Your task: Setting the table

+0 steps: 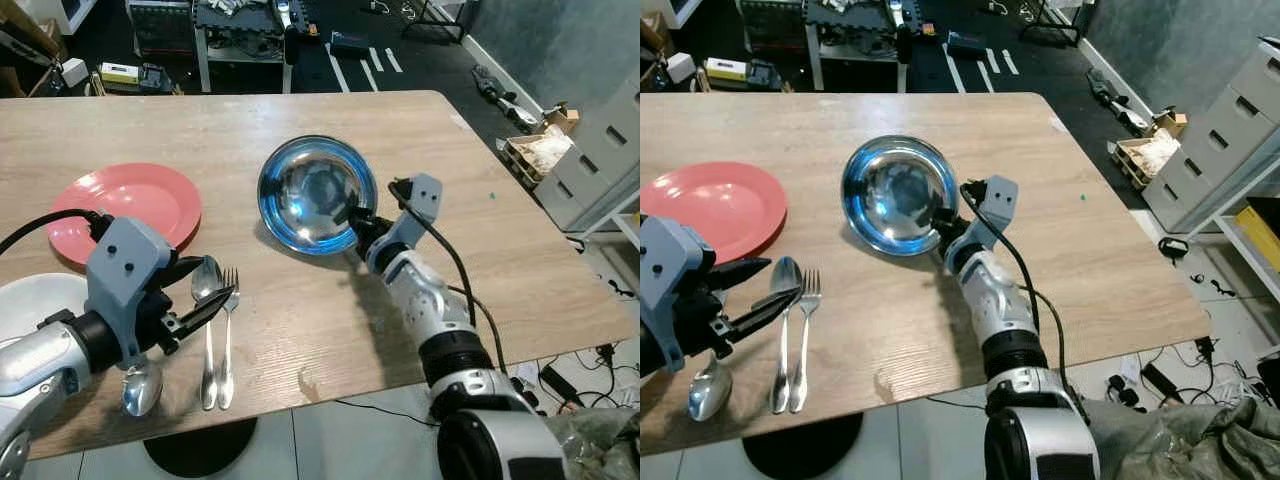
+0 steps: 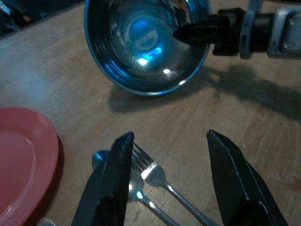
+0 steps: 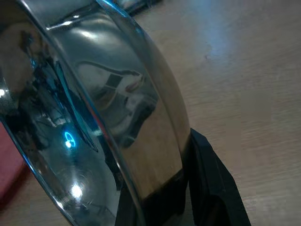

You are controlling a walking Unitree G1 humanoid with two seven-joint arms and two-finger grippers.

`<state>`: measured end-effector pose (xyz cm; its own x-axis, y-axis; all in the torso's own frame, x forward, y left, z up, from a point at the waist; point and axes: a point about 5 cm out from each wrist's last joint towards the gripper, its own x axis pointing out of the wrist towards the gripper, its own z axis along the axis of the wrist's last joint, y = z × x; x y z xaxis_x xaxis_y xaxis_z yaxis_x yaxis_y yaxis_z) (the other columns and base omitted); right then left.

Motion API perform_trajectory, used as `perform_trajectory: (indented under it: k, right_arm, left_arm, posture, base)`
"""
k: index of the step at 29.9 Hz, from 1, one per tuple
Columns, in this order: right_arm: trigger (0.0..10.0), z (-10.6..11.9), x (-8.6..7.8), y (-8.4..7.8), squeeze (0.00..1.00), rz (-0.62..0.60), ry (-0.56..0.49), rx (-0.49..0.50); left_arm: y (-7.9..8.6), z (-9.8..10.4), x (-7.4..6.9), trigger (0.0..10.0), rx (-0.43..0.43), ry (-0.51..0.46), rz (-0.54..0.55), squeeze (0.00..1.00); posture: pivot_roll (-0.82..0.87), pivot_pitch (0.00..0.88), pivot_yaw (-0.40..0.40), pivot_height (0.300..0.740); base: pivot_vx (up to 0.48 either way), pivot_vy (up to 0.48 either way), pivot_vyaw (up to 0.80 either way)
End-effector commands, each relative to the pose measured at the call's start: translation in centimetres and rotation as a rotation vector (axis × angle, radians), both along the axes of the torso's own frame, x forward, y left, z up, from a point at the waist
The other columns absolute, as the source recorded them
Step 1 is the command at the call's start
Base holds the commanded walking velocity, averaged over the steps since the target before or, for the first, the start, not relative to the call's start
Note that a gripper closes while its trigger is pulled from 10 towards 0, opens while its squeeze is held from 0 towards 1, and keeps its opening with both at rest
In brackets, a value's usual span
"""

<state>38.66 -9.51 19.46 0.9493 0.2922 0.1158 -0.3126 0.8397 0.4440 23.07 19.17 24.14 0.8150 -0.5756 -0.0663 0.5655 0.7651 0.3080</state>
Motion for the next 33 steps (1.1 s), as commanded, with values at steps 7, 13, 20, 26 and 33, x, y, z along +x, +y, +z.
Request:
perform_trajectory:
  k: [7,13,20,26,33]
  right_arm:
    - [10.0,5.4,-3.0,-1.2,0.00,-0.024,-0.276,0.086]
    - [10.0,4.0,-5.7,-2.9,0.00,-0.105,-0.243,0.058]
    - [10.0,-0.9,-7.4,-8.3,0.00,-0.414,-0.106,-0.024]
    - [10.0,-0.8,-7.9,-10.3,0.00,-0.538,-0.094,-0.018]
    - [10.0,-0.9,-8.0,-8.3,0.00,-0.420,-0.104,-0.030]
  left_arm:
    - [-2.9,0.1,0.2,10.0,-0.073,-0.064,-0.014,0.00]
    - [-4.3,0.3,0.9,10.0,-0.104,-0.112,0.003,0.00]
    - [-5.3,-0.4,0.5,10.0,-0.074,-0.080,-0.070,0.00]
    - [-5.4,-1.3,1.5,10.0,-0.099,-0.112,0.051,0.00]
    - [-3.7,-2.3,3.2,10.0,-0.112,-0.208,0.374,0.00]
  posture:
    - [0.14,0.109,-0.018,0.740]
    - [0.11,0.101,-0.009,0.740]
    - [0.08,0.088,0.031,0.740]
    - [0.07,0.071,0.050,0.740]
    - [0.07,0.055,0.050,0.740]
  base:
    - [0.000,0.000,0.00]
    - [0.000,0.000,0.00]
    - [0.000,0.000,0.00]
    - [0.000,0.000,0.00]
    - [0.000,0.000,0.00]
